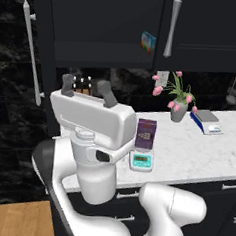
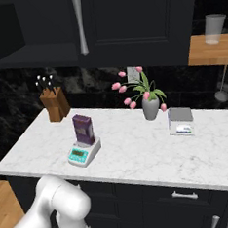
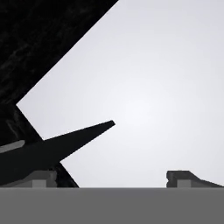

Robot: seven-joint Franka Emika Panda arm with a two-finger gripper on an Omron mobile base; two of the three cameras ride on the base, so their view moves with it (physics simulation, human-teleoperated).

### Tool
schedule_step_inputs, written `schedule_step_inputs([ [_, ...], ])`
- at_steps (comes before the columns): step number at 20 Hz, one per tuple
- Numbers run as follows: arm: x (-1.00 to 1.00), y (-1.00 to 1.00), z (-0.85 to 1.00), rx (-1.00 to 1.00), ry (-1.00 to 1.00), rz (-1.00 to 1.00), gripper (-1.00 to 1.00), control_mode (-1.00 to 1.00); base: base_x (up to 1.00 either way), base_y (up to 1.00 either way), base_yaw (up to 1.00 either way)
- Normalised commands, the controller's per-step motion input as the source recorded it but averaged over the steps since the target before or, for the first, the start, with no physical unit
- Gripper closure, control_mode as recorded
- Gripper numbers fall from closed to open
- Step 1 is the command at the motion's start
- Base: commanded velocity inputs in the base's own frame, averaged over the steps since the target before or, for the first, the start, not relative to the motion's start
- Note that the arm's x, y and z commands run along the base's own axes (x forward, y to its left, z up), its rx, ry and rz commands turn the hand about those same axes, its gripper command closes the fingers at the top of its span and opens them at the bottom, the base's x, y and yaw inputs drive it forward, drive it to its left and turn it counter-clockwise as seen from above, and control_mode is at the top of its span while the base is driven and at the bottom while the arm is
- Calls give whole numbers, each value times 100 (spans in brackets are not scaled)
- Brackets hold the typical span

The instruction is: Pick the cereal and place it on the digital scale for weighing, and close the cabinet.

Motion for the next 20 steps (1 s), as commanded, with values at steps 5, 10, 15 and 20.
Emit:
schedule_step_inputs([
  [5, -71, 77, -11, 14, -10, -7, -100, -100, 0, 0, 0],
  [10, -13, 82, -28, 15, 0, -8, -100, -100, 0, 0, 0],
  [15, 0, 76, -44, 21, 1, -13, -100, -100, 0, 0, 0],
  [20, 6, 86, -45, 19, 21, -14, -100, -100, 0, 0, 0],
])
